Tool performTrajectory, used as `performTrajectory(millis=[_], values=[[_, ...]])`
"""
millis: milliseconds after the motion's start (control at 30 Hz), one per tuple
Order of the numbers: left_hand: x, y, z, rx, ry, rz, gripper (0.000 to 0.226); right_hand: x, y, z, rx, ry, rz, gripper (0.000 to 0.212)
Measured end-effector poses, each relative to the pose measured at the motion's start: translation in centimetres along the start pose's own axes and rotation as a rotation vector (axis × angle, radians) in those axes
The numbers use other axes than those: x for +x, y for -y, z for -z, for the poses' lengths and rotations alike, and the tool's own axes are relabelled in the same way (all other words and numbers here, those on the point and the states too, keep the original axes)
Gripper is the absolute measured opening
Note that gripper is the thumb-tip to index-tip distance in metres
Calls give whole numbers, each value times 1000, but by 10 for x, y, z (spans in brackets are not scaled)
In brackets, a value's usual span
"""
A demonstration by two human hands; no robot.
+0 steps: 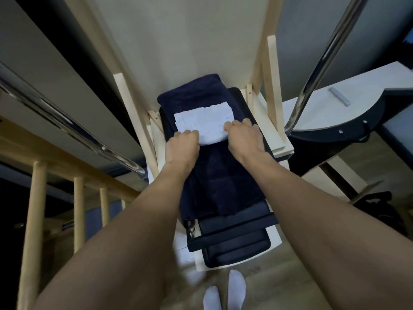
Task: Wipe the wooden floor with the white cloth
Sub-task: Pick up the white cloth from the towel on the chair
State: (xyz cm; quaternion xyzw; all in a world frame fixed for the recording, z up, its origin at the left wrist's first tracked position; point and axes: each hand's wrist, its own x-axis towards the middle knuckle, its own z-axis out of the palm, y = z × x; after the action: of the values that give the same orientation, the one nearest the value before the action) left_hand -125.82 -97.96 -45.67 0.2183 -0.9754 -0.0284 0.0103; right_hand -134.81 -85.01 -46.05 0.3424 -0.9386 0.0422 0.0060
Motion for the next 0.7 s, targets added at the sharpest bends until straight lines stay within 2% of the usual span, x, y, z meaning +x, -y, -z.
performTrajectory(millis=[133, 233, 333, 533, 633, 700], values=[[9, -5, 41, -389, -199, 137, 25, 2, -1, 37, 400, -128, -148, 22], [11, -17, 86, -717, -248, 200, 21, -4, 1, 80, 776, -162, -280, 15], [7, -34, 131, -953, -251, 187, 17, -24, -4, 125, 1015, -281, -378, 11], [-23, -78, 198, -1220, -165, 15, 27, -111, -25, 205, 1262, -508, -526, 26], [-53, -113, 218, -1259, -50, -142, 18, -173, -39, 228, 1374, -485, -567, 50], [-76, -142, 228, -1263, 14, -252, 15, -217, -48, 239, 1362, -437, -604, 59]])
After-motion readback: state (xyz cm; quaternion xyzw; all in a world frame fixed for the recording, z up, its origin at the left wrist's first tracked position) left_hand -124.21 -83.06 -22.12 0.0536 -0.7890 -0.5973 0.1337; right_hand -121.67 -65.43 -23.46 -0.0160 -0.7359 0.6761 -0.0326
